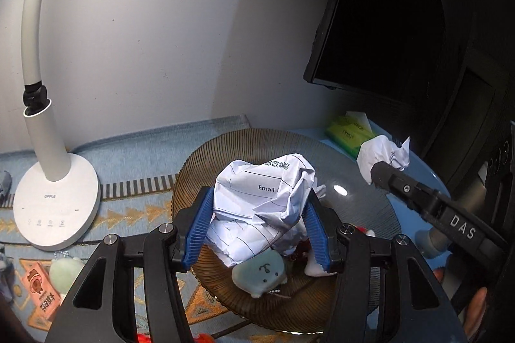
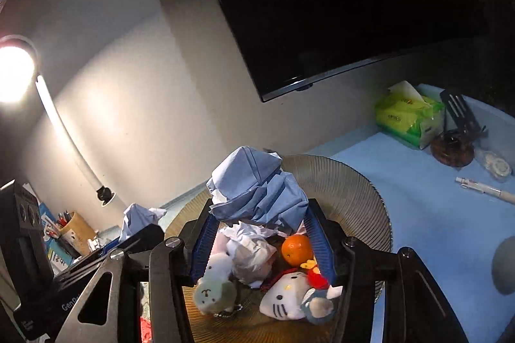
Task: Organize objects
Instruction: 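Carry the printed paper with the left tool and drop it into the bowl, then move both tools back toward the paper balls near the pen holder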
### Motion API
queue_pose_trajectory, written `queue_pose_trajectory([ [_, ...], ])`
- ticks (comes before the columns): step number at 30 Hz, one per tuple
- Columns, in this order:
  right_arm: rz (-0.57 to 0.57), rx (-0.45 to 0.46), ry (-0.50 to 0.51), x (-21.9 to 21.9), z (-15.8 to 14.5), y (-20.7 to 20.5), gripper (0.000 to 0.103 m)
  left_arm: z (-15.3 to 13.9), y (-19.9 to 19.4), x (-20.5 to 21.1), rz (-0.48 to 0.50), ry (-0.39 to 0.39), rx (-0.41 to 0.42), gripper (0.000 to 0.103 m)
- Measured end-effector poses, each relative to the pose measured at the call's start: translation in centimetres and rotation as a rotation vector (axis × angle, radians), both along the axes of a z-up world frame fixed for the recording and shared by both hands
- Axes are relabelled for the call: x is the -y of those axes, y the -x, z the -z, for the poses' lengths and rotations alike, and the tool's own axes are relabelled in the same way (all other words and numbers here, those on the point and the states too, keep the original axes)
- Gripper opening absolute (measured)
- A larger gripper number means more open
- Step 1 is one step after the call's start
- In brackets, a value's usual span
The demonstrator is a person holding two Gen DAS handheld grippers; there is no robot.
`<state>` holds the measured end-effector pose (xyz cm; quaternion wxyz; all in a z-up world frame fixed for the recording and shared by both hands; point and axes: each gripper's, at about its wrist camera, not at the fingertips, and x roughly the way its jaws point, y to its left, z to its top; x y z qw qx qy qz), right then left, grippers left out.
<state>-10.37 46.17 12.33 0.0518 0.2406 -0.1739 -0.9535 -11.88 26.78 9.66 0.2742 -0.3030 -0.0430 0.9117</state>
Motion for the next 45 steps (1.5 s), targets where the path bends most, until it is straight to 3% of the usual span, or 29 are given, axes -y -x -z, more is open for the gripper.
queue_pose_trajectory([
  [7,0.084,0.047,-0.030,-1.4,1.0,0.8,0.059,1.0,-0.8,-1.9,0.080,0.043,-0.015,0.055],
  [8,0.088,0.056,-0.027,-1.5,1.1,0.9,0.066,1.0,-1.0,-2.1,0.084,0.049,-0.020,0.062],
  [9,0.088,0.062,-0.016,-1.7,1.3,1.0,0.071,1.1,-1.1,-2.2,0.081,0.053,-0.020,0.076],
  [11,0.076,0.064,0.007,-1.9,1.4,0.9,0.071,1.1,-1.4,-1.9,0.090,0.032,-0.018,0.084],
  [16,0.074,0.060,-0.033,-1.2,1.5,0.8,0.071,0.9,-1.0,-0.8,0.095,-0.033,0.027,0.084],
  [25,0.052,0.028,-0.085,0.1,1.6,0.4,0.071,0.5,-1.8,-0.4,0.073,-0.027,0.005,0.084],
  [31,0.086,-0.087,-0.096,-0.3,0.4,-2.1,0.072,-1.2,-4.3,1.4,0.061,-0.042,-0.017,0.084],
  [38,-0.042,-0.078,-0.017,1.8,-0.5,-5.6,0.072,-1.7,-9.9,6.4,0.008,0.011,-0.027,0.084],
  [45,-0.230,-0.089,-0.029,9.0,-2.1,-9.8,0.072,-0.4,-14.3,16.9,-0.236,0.039,-0.007,0.084],
])
